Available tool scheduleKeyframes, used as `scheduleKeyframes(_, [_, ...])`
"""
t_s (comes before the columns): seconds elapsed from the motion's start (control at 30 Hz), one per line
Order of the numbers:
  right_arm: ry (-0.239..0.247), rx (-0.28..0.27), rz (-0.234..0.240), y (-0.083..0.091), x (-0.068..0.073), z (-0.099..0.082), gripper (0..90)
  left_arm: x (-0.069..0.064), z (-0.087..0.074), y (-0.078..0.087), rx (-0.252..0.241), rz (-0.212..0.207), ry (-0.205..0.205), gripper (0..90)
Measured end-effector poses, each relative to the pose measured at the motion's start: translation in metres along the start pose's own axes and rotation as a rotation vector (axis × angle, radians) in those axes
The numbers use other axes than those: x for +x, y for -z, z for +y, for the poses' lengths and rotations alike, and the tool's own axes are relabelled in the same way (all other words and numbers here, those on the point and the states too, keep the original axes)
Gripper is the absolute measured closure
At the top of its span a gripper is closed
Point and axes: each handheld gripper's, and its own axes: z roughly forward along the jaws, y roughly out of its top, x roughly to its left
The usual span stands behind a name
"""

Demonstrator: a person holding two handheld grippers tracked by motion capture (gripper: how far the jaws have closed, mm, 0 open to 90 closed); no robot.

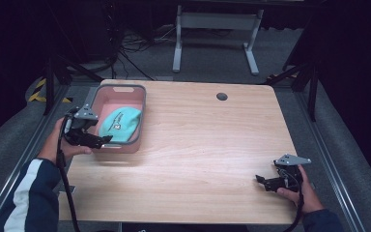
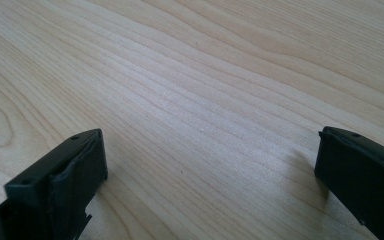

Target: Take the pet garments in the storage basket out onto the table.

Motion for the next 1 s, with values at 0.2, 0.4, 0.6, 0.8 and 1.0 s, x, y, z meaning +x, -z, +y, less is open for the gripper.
scheduleKeyframes(0.2, [0.000, 0.000, 0.000, 0.000, 0.000, 0.000, 0.7, 0.009, 0.022, -0.017, 0.060, 0.004, -0.023, 18.8])
scheduleKeyframes(0.4, [0.000, 0.000, 0.000, 0.000, 0.000, 0.000, 0.7, 0.020, 0.037, -0.037, 0.126, -0.013, -0.022, 18.4])
scheduleKeyframes(0.6, [0.000, 0.000, 0.000, 0.000, 0.000, 0.000, 0.7, 0.027, 0.047, -0.067, 0.231, -0.007, -0.024, 17.4])
scheduleKeyframes(0.8, [0.000, 0.000, 0.000, 0.000, 0.000, 0.000, 0.7, 0.035, 0.049, -0.103, 0.337, -0.033, 0.009, 17.6])
scheduleKeyframes(1.0, [0.000, 0.000, 0.000, 0.000, 0.000, 0.000, 0.7, 0.048, 0.047, -0.130, 0.409, -0.039, 0.050, 16.8])
